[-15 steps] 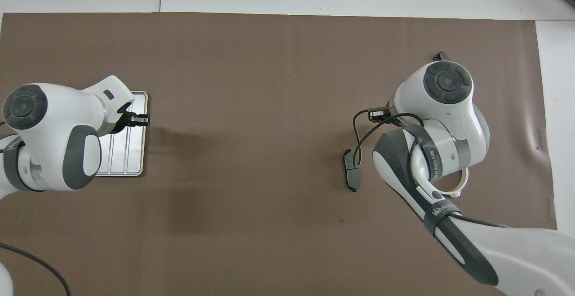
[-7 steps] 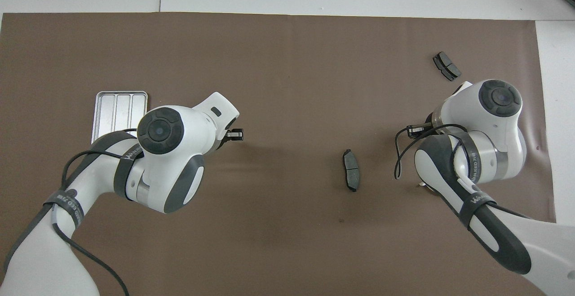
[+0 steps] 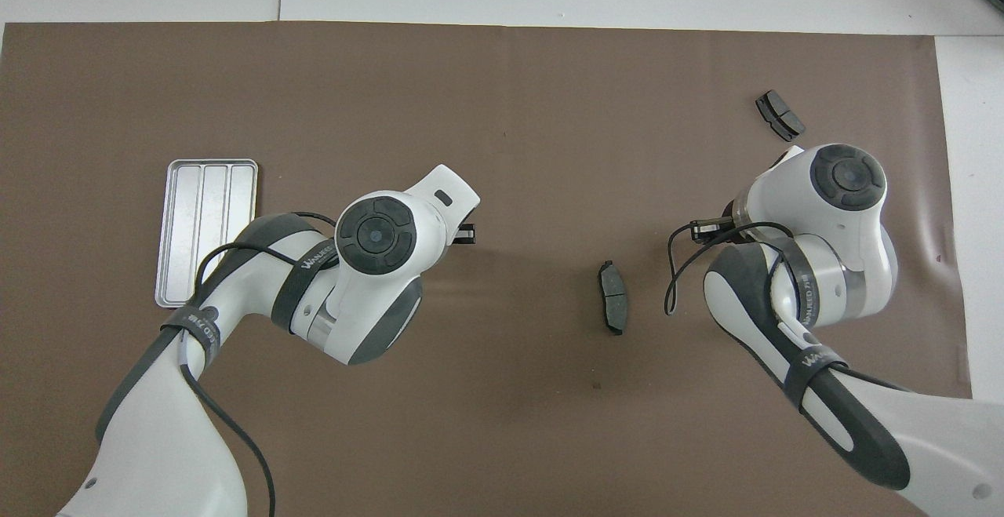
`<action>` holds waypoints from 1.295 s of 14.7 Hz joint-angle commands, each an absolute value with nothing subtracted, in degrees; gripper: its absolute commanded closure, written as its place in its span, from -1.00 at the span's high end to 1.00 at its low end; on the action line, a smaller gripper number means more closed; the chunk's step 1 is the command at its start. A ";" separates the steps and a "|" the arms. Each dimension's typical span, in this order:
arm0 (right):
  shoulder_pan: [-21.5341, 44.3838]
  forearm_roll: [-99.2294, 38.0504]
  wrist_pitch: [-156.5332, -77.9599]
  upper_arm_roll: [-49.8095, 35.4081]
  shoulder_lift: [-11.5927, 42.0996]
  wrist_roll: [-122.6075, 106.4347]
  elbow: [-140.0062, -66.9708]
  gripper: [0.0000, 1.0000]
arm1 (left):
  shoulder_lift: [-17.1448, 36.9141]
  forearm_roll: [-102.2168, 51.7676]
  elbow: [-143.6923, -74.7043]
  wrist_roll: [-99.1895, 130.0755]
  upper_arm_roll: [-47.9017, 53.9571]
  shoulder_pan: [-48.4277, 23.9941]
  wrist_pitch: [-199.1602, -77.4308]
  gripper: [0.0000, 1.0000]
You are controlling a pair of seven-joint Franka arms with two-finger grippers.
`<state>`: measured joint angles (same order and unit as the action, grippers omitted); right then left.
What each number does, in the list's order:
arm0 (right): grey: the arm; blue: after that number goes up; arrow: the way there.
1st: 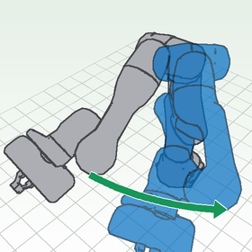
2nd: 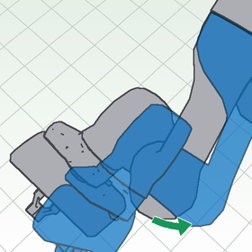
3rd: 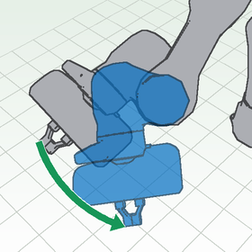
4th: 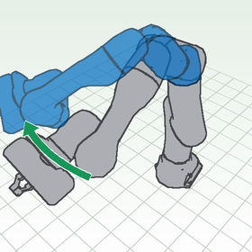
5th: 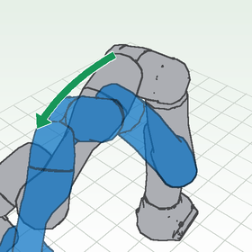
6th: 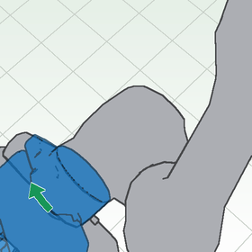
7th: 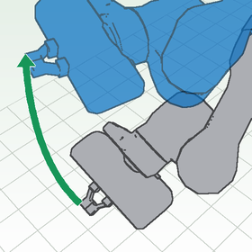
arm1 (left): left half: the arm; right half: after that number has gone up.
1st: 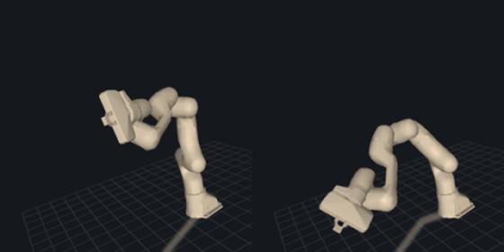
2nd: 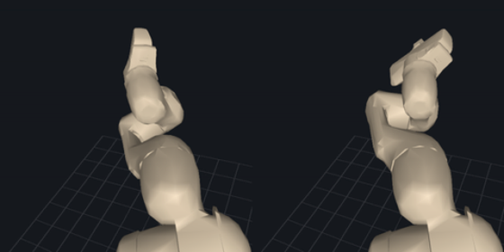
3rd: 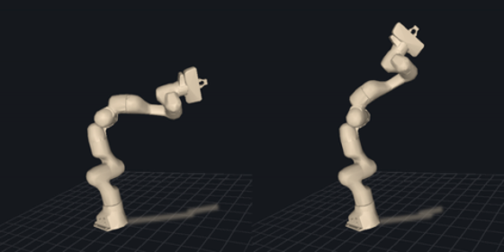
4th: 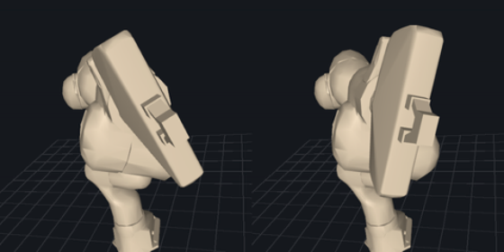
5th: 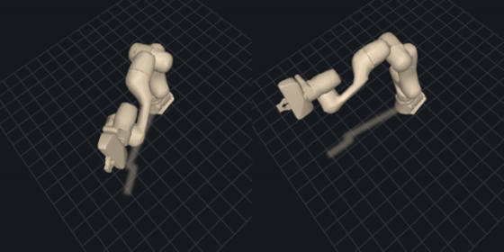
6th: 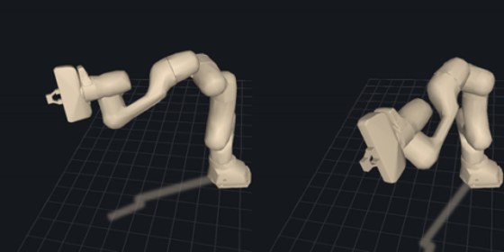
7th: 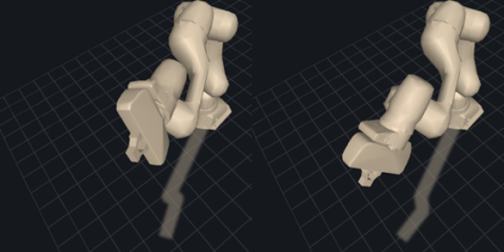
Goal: Place bearing gear from tray to pile
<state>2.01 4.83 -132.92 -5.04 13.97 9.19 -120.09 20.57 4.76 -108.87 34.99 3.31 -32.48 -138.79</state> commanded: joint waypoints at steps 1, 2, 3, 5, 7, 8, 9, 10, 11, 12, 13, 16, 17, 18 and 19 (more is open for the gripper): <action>2.11 3.78 -136.67 -5.27 12.22 11.51 -123.40 0.98 | 22.85 6.24 -107.93 36.12 2.46 -35.76 -140.18 -1.00; 2.02 3.78 -136.67 -5.19 12.22 11.43 -123.05 1.00 | 22.85 6.24 -108.28 35.86 2.46 -36.38 -140.36 -1.00; 2.02 3.78 -136.58 -5.19 12.22 11.08 -122.61 1.00 | 22.94 6.15 -108.11 35.77 2.63 -36.04 -140.45 -0.81; 2.11 3.78 -134.57 -5.36 11.43 11.51 -120.07 1.00 | 22.94 5.98 -107.23 35.77 2.55 -35.95 -140.01 0.81; 2.63 3.78 -131.59 -6.84 10.81 11.60 -117.18 1.00 | 21.98 5.89 -107.14 35.77 2.46 -35.51 -139.84 1.00; 2.90 3.78 -129.14 -7.12 10.81 12.04 -114.98 1.00 | 20.49 5.89 -107.57 35.68 2.20 -34.72 -139.49 1.00; 3.34 3.78 -127.11 -7.29 11.16 13.35 -112.70 1.00 | 18.91 5.89 -107.84 35.42 2.20 -33.32 -138.87 1.00; 5.08 3.78 -125.61 -7.38 11.77 14.75 -110.41 1.00 | 16.90 5.98 -108.36 34.46 2.37 -31.22 -137.48 1.00; 6.84 3.78 -125.51 -7.38 12.21 16.59 -109.26 1.00 | 14.87 5.89 -109.07 32.28 2.37 -29.90 -135.98 1.00; 8.86 3.69 -126.03 -7.38 12.39 19.13 -108.64 1.00 | 13.11 5.89 -109.86 30.69 2.37 -28.14 -134.66 1.00; 9.92 3.69 -125.60 -7.38 12.65 20.64 -107.41 1.00 | 12.23 5.89 -110.12 29.54 2.37 -26.12 -133.95 1.00; 16.94 3.43 -123.15 -7.29 18.78 28.26 -97.78 1.00 | 8.80 5.80 -111.27 20.43 2.46 -19.53 -131.32 1.00; 18.35 3.78 -122.00 -7.38 21.07 30.30 -94.34 1.00 | 8.18 5.71 -111.18 17.26 2.46 -18.12 -129.83 1.00; 19.76 4.39 -120.51 -7.38 23.01 30.93 -91.70 1.00 | 7.48 5.71 -111.18 15.05 2.46 -16.28 -128.42 1.00; 21.69 4.31 -120.24 -7.38 24.94 31.46 -89.76 1.00 | 6.69 5.36 -111.27 12.59 2.55 -14.52 -127.28 1.00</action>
